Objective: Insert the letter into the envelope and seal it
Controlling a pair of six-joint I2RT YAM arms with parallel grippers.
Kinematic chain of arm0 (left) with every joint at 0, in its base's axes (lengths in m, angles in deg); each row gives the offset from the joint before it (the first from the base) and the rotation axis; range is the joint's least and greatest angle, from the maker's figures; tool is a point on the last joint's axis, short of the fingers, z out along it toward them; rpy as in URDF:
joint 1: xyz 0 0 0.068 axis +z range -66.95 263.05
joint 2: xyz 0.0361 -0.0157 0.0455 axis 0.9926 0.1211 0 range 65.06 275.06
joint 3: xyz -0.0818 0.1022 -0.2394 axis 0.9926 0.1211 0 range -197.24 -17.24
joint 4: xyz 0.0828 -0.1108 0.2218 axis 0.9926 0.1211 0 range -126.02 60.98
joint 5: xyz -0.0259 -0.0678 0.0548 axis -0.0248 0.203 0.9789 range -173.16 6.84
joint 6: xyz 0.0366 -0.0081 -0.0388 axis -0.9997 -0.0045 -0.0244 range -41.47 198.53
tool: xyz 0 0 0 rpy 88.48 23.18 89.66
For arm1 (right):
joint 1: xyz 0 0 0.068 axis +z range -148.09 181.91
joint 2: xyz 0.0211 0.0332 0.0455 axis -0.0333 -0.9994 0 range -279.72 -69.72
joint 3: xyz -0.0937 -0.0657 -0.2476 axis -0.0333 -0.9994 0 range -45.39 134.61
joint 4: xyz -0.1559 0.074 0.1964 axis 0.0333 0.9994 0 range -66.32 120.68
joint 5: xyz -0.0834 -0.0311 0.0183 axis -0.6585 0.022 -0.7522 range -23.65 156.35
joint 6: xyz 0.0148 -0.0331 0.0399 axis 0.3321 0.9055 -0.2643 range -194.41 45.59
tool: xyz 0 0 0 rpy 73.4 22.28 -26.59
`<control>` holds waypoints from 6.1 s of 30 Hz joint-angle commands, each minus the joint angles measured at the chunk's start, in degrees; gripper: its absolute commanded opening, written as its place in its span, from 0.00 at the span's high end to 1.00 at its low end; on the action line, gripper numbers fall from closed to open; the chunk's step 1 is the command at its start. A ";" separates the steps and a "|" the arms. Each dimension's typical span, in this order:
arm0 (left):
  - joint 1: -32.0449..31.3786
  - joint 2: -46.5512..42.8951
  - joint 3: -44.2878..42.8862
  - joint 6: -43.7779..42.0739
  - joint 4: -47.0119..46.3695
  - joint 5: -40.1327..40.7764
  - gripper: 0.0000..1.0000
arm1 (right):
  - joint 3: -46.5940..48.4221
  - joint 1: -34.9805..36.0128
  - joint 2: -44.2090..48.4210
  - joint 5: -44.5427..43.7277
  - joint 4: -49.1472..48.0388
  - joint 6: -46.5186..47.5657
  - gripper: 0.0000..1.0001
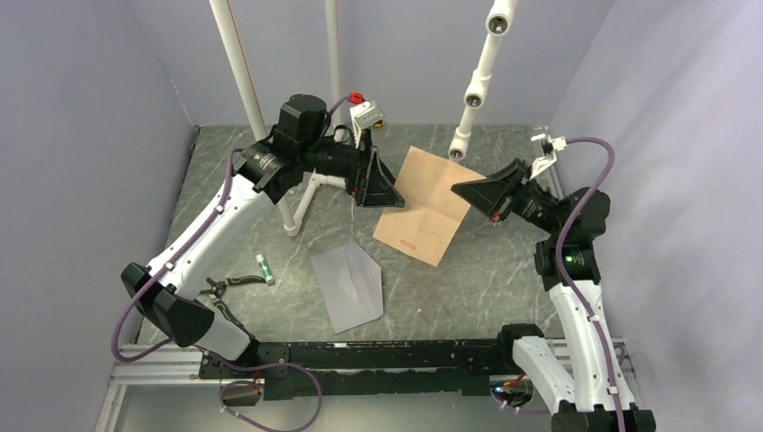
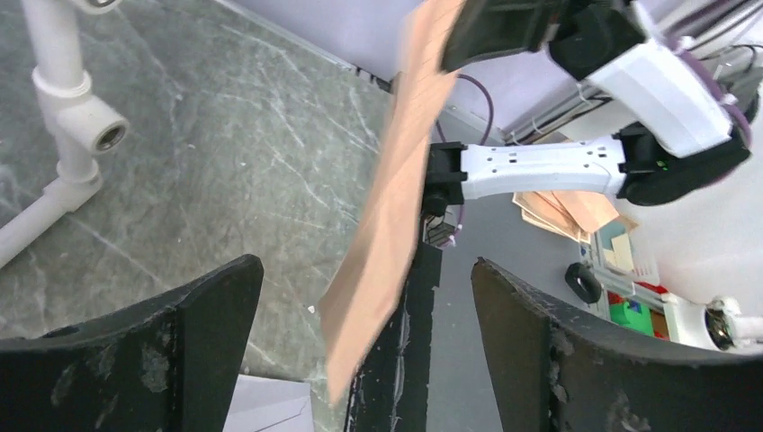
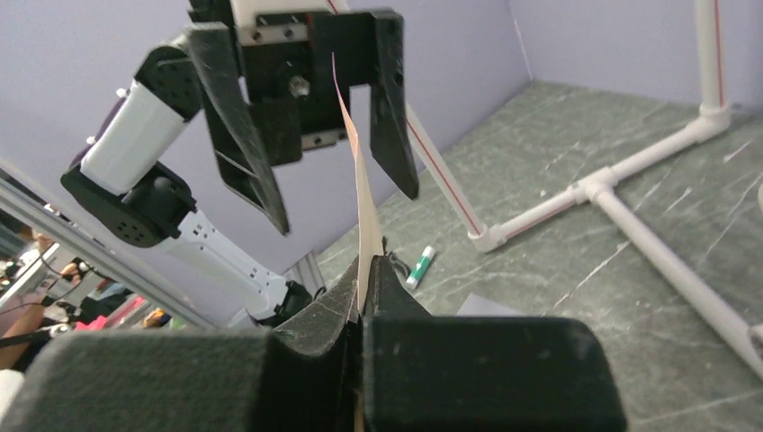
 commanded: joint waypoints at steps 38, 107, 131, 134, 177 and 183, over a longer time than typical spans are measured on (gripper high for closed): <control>7.07 -0.91 1.50 16.48 -15.50 2.96 0.97 | 18.01 -0.02 -0.99 7.17 22.72 18.47 0.22; 7.69 -12.29 7.18 15.98 -10.83 10.15 0.07 | 2.95 20.49 -4.43 -38.28 -16.32 -8.96 1.00; 5.93 -3.22 10.91 47.14 -44.52 6.20 0.64 | 7.37 21.07 -13.46 -41.82 -28.60 -16.35 1.00; 5.93 -2.89 11.07 47.85 -46.33 4.43 0.81 | 6.92 21.07 -13.26 -41.83 -28.54 -15.99 1.00; 5.70 -7.83 5.22 34.48 -27.65 6.78 0.15 | 11.82 21.06 -5.60 -36.87 -6.63 -2.81 1.00; 2.37 -3.93 6.66 42.96 -39.80 10.43 0.17 | 5.37 21.22 -4.66 -46.26 -16.43 -11.93 1.00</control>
